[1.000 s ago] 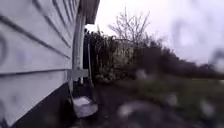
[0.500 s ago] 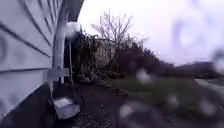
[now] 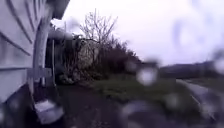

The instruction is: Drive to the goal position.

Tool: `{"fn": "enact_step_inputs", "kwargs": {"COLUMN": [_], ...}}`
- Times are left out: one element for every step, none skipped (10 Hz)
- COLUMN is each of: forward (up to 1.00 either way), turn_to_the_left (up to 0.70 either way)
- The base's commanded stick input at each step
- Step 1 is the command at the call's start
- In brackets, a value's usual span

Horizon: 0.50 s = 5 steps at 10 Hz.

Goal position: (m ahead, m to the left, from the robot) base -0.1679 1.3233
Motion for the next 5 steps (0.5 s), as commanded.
{"fn": "enact_step_inputs", "kwargs": {"forward": [0.00, 0.00, 0.00, 0.00, 0.00], "turn_to_the_left": [-0.45, -0.45, -0.45, -0.45, -0.45]}}
